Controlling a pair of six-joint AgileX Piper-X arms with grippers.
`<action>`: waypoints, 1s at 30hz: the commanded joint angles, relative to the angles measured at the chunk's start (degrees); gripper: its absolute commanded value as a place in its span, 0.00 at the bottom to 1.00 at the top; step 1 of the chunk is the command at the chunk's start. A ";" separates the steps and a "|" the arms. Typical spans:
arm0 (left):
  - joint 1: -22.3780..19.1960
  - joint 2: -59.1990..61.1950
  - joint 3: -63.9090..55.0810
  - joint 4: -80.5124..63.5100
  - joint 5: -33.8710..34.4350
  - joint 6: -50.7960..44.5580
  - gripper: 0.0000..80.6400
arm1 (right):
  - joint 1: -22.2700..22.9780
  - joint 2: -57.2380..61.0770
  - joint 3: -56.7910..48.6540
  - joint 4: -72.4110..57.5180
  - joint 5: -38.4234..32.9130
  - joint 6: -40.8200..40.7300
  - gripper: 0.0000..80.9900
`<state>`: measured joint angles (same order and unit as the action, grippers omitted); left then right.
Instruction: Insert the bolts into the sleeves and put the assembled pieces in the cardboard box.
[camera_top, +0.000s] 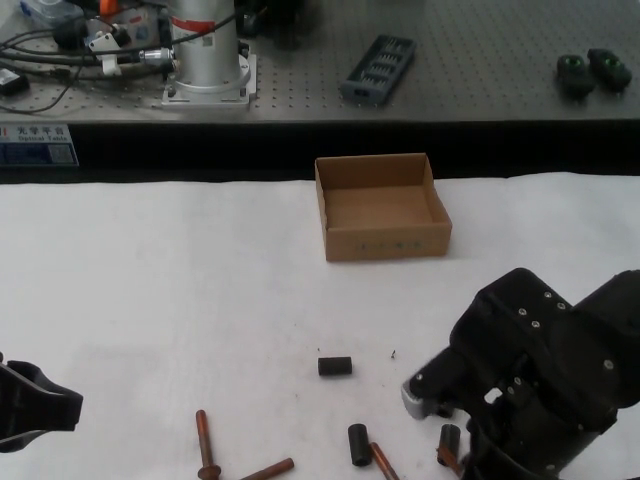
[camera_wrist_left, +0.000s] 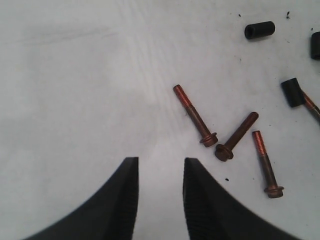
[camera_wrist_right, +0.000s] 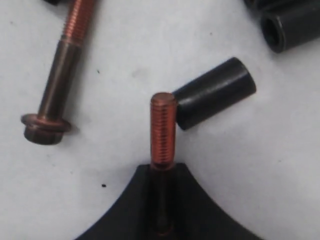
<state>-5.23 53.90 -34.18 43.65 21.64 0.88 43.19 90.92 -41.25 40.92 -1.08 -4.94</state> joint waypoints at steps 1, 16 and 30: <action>-0.07 0.17 -0.34 0.05 0.08 -0.88 0.29 | -0.35 0.74 1.58 7.27 6.46 -2.42 0.18; -0.07 0.17 -0.34 0.05 0.07 -0.29 0.29 | -0.35 -13.85 1.45 11.28 6.95 -9.33 0.18; -0.07 0.17 -0.34 0.05 0.07 -0.29 0.29 | -0.35 -16.66 1.45 13.90 -1.23 15.48 0.11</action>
<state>-5.23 53.90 -34.18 43.65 21.64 0.88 43.19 75.01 -39.63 53.97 -0.77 5.57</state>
